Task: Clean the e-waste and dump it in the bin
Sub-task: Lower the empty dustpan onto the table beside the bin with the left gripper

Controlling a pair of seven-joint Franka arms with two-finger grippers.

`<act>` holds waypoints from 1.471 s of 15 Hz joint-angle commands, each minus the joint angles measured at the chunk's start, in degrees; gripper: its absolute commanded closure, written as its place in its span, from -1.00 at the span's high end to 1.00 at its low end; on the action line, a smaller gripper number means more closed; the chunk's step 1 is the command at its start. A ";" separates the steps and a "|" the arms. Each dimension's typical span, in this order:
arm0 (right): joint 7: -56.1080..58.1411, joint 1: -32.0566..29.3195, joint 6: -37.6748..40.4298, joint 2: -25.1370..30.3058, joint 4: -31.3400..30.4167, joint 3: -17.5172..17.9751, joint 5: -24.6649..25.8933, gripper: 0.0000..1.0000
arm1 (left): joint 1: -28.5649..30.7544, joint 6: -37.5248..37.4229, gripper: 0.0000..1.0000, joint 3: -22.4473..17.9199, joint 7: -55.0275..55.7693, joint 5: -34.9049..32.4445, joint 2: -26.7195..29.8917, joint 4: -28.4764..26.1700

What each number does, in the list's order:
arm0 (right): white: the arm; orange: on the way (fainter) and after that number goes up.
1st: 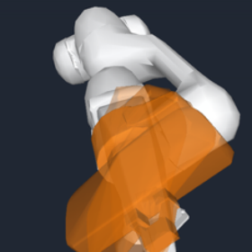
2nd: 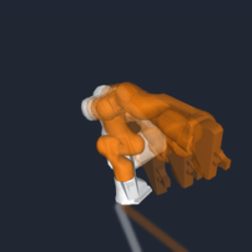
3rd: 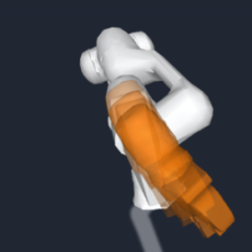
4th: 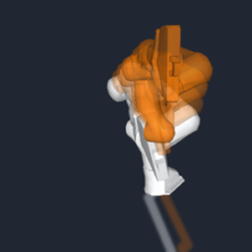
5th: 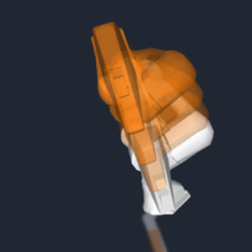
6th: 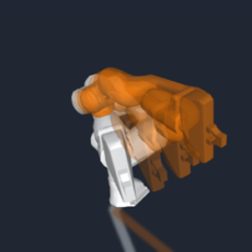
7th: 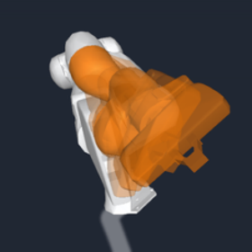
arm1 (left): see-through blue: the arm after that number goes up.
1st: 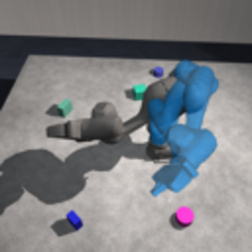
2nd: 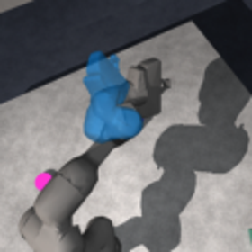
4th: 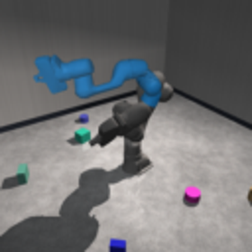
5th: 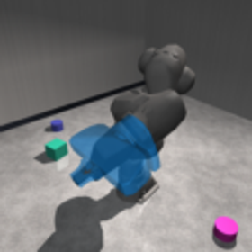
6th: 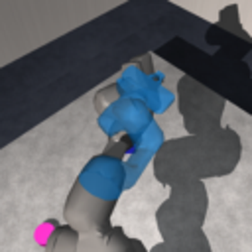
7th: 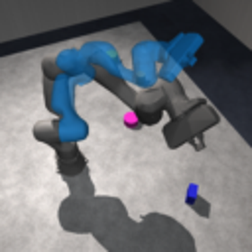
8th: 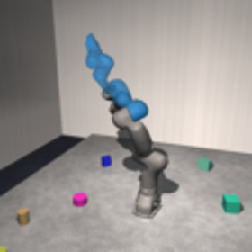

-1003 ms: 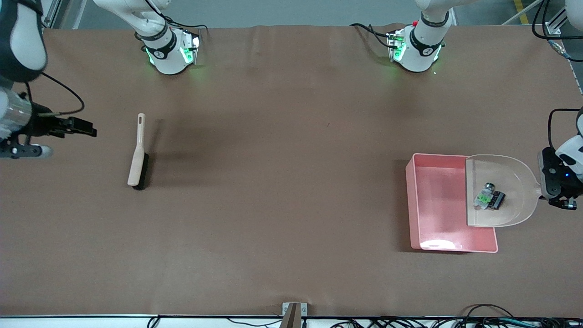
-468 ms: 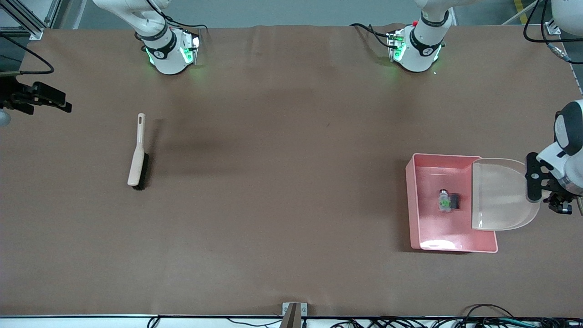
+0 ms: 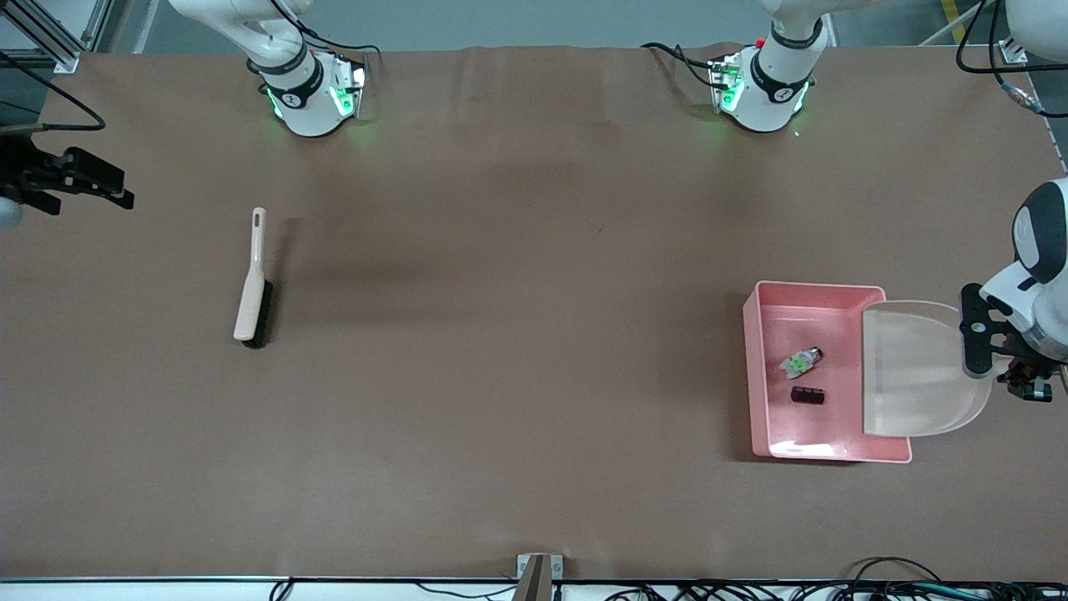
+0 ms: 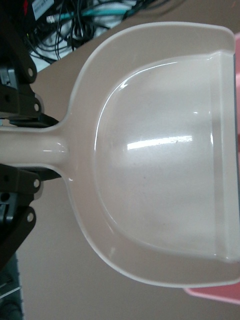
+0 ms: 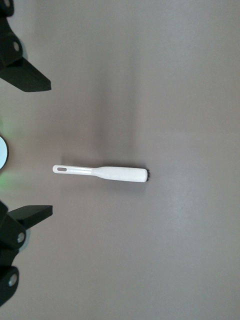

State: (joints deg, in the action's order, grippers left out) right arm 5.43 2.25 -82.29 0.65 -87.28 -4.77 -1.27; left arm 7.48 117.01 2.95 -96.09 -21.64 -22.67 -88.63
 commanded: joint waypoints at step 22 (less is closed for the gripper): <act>-0.94 -5.50 0.29 -0.30 3.09 2.39 1.62 1.00 | -15.48 10.95 -0.93 11.99 33.60 24.28 -9.23 0.04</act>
State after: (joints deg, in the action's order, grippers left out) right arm 5.07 -2.19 -82.58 0.58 -84.86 -2.58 0.38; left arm -7.03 125.90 14.83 -62.56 2.30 -31.03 -88.75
